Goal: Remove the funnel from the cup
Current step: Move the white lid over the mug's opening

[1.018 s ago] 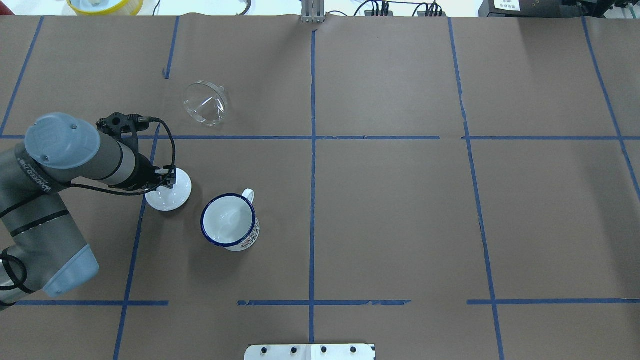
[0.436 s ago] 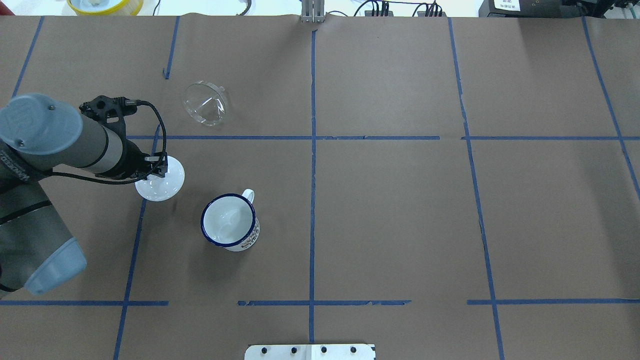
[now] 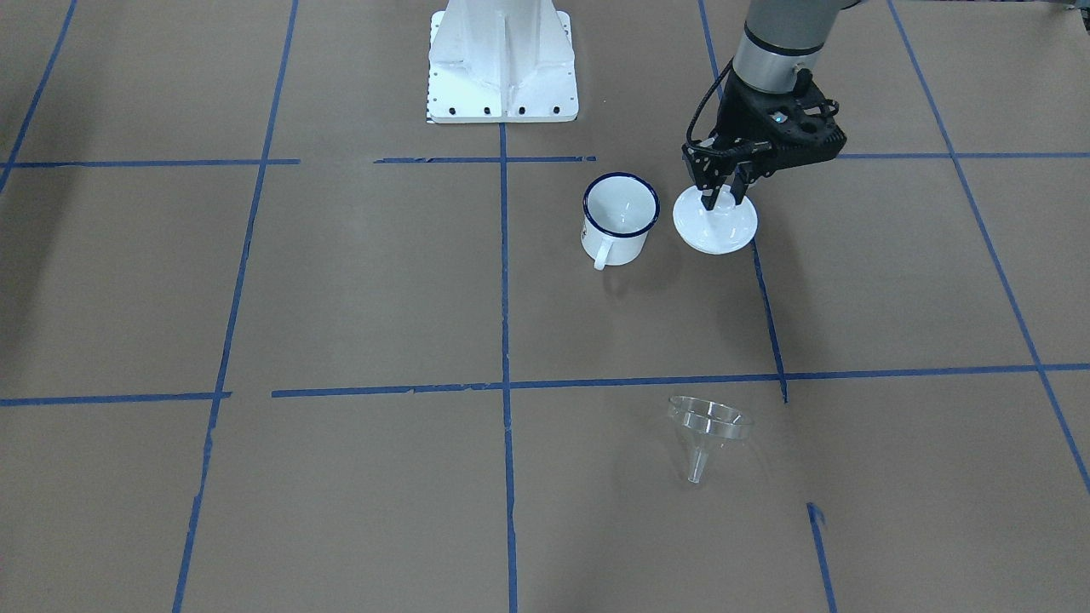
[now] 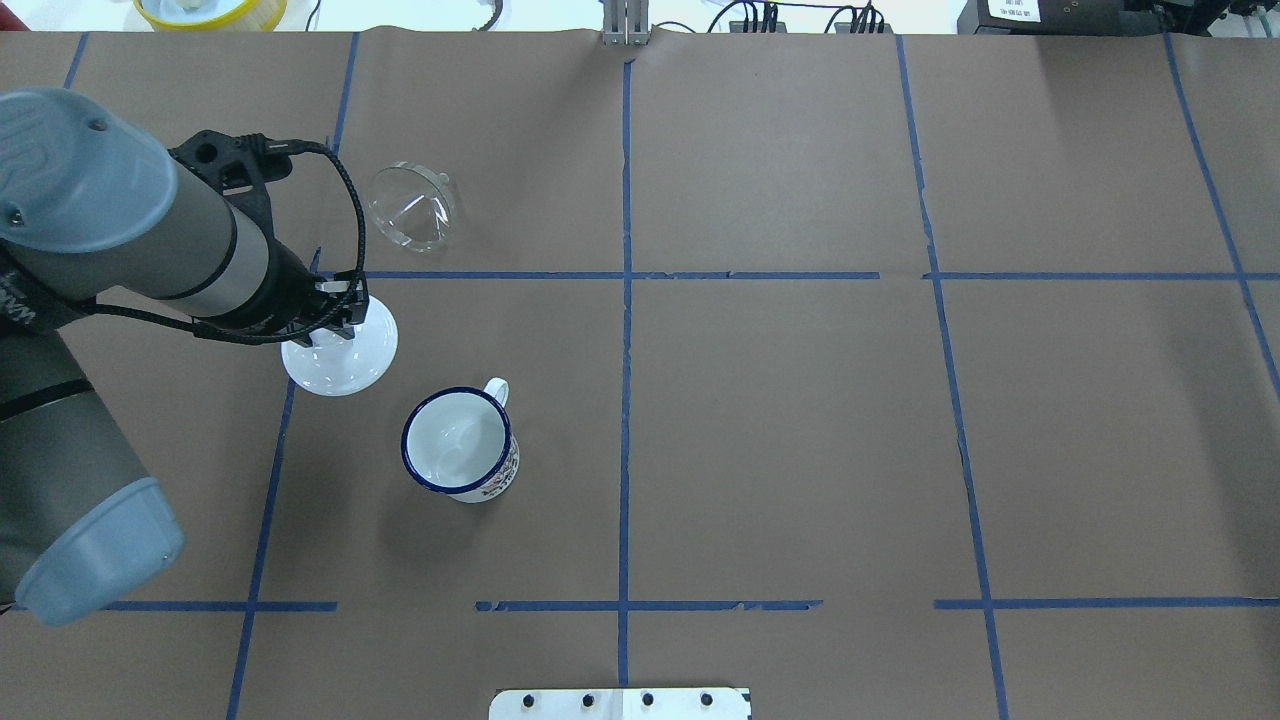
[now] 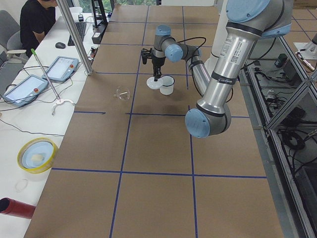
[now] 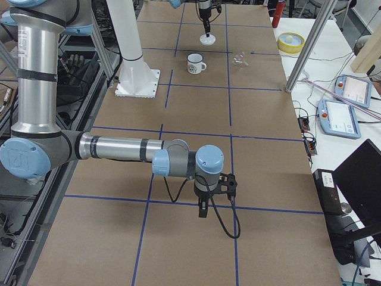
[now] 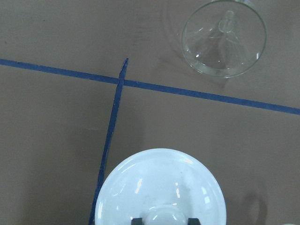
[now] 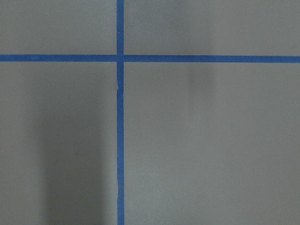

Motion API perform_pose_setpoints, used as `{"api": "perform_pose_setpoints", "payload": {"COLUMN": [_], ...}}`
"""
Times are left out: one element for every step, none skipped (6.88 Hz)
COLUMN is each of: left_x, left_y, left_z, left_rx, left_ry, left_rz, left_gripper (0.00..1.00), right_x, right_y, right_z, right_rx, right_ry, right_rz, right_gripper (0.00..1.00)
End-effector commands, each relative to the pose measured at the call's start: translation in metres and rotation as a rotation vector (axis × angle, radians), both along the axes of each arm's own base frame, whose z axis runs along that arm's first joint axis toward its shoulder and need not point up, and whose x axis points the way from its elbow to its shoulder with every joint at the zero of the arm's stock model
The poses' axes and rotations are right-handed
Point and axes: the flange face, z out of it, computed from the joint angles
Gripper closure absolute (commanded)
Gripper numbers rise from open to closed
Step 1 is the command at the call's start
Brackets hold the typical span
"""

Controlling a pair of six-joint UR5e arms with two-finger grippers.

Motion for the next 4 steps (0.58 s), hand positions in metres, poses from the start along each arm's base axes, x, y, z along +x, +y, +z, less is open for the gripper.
{"api": "perform_pose_setpoints", "payload": {"left_x": [0.041,0.054,0.064,0.074], "left_y": [0.028,0.037,0.031,0.028], "left_z": [-0.026,-0.031,-0.028,-0.027], "left_rx": [-0.059,-0.061,-0.067,-0.072], "left_ry": [0.032,0.037,0.025,0.017], "left_rz": [0.016,0.036,0.036,0.04], "left_gripper": [1.0,1.0,1.0,1.0], "right_x": [0.0,0.0,0.0,0.0], "right_y": [0.0,0.0,0.0,0.0], "right_z": [0.0,0.0,0.0,0.0], "right_rx": [0.0,0.0,0.0,0.0], "right_ry": [0.0,0.0,0.0,0.0], "right_rz": [0.0,0.0,0.0,0.0], "right_gripper": [0.0,0.0,0.0,0.0]}}
